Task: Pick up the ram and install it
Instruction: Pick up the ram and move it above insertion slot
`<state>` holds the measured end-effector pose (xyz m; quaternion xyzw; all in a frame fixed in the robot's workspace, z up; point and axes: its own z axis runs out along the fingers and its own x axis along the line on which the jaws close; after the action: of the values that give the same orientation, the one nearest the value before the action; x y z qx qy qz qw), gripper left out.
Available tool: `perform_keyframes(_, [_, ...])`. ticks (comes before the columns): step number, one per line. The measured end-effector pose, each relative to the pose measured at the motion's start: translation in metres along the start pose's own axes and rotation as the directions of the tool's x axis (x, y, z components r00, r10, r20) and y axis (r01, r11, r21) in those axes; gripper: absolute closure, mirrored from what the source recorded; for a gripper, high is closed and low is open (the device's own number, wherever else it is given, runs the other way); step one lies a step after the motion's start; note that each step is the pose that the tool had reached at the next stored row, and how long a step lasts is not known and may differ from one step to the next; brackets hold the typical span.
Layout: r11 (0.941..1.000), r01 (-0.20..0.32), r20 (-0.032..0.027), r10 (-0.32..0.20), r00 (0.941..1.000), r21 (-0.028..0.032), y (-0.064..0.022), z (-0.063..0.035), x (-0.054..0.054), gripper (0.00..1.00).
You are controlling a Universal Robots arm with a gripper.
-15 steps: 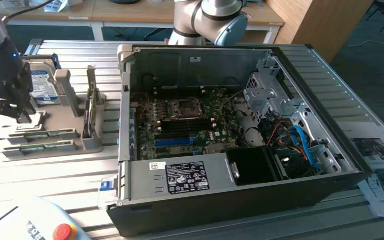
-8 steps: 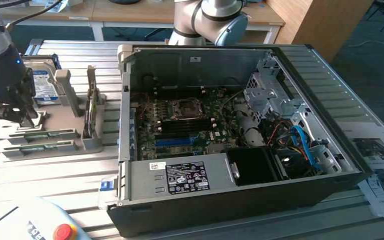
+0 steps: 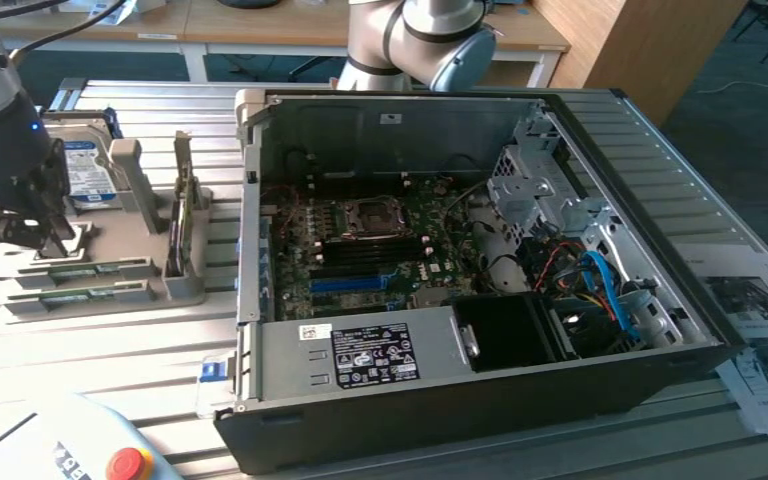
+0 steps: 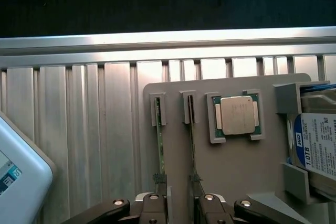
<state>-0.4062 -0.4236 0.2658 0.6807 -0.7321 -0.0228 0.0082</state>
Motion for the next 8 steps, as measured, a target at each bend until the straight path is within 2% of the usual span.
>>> perform_keyframes(5, [1.0, 0.0, 0.0001, 0.0, 1.0, 0.0001, -0.0005, -0.0001, 0.0076, 0.7])
perform_keyframes(8, [1.0, 0.0, 0.0001, 0.0, 1.0, 0.0, -0.0006, -0.0002, 0.0083, 0.7])
